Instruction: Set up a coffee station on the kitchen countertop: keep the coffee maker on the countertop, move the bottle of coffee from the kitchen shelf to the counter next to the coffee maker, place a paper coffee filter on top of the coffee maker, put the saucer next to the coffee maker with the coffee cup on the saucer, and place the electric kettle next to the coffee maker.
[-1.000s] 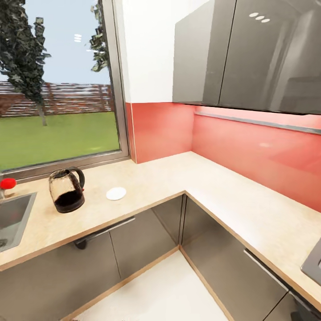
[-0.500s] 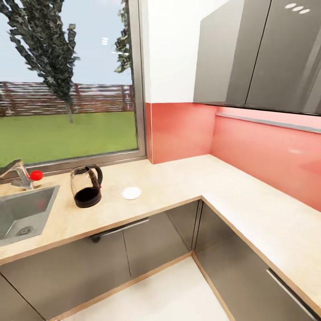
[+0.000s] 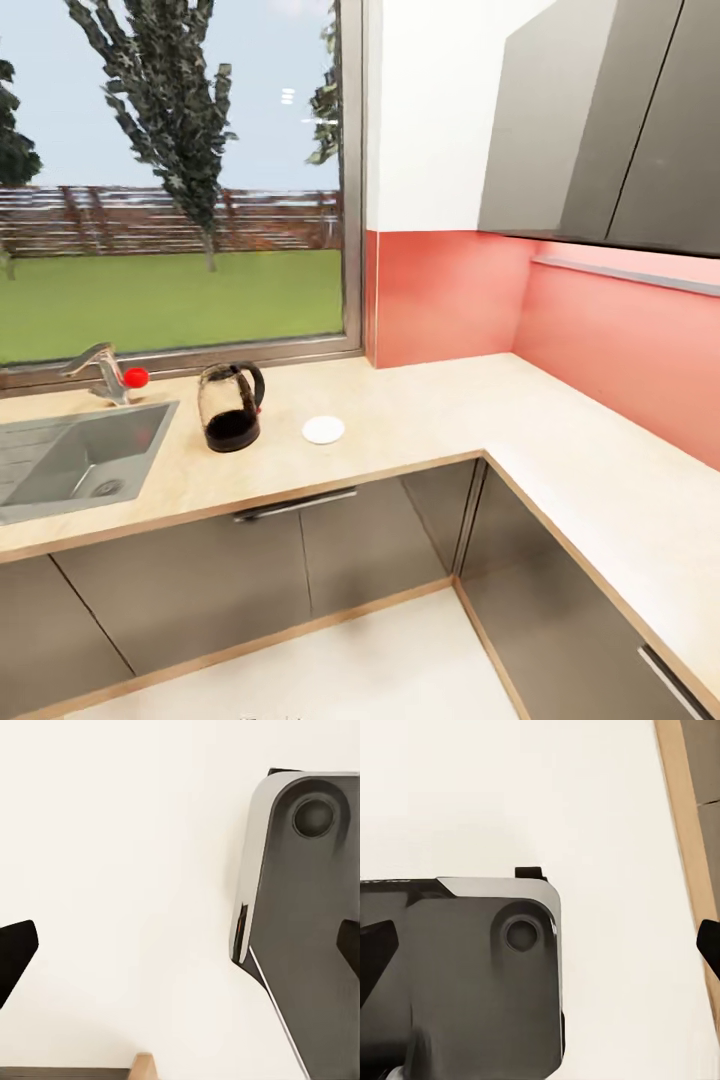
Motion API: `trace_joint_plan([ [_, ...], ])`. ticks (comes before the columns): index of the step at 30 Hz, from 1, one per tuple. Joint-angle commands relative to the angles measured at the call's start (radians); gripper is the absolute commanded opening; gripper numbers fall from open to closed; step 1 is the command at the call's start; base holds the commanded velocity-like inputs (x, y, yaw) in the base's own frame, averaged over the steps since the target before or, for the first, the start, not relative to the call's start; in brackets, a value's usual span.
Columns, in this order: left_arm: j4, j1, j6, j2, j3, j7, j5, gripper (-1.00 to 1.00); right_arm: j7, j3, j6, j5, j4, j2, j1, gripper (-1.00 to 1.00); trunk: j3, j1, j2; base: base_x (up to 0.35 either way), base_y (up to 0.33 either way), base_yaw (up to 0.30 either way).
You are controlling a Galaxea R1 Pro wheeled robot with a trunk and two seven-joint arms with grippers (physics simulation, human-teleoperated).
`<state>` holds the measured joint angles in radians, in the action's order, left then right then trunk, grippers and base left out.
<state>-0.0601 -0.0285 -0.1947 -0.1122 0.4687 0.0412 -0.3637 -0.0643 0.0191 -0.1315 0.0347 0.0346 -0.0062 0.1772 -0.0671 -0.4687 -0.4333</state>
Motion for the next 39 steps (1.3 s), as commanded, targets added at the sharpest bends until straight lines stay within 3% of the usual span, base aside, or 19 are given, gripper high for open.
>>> trace_joint_plan([
  [1, -0.001, 0.001, -0.004, 0.000, 0.006, 0.003, -0.011, 1.00, -0.002, 0.002, -0.003, 0.004, -0.001, 0.000, 0.001, 1.00, -0.002, -0.001, -0.002, 0.000, -0.002, 0.278],
  [13, -0.004, 0.009, -0.018, -0.001, -0.004, -0.007, -0.016, 1.00, 0.002, 0.002, -0.003, 0.002, 0.005, 0.001, 0.001, 1.00, -0.002, -0.001, -0.002, 0.000, 0.000, 0.278],
  [20, -0.004, 0.013, -0.017, 0.010, -0.037, -0.009, -0.037, 1.00, 0.003, 0.003, 0.004, 0.002, 0.095, 0.000, 0.001, 1.00, -0.002, -0.001, -0.002, 0.002, -0.016, 0.278],
  [31, 0.007, 0.010, -0.011, 0.019, -0.038, 0.003, -0.048, 1.00, 0.003, 0.006, 0.004, -0.001, 0.103, -0.002, 0.001, 1.00, -0.002, -0.001, -0.002, 0.073, -0.226, 0.278],
  [39, 0.006, 0.010, -0.005, 0.017, -0.026, 0.007, -0.041, 1.00, 0.005, 0.006, 0.004, -0.001, 0.099, 0.013, 0.001, 1.00, -0.002, -0.001, -0.002, 0.100, -0.193, 0.138],
])
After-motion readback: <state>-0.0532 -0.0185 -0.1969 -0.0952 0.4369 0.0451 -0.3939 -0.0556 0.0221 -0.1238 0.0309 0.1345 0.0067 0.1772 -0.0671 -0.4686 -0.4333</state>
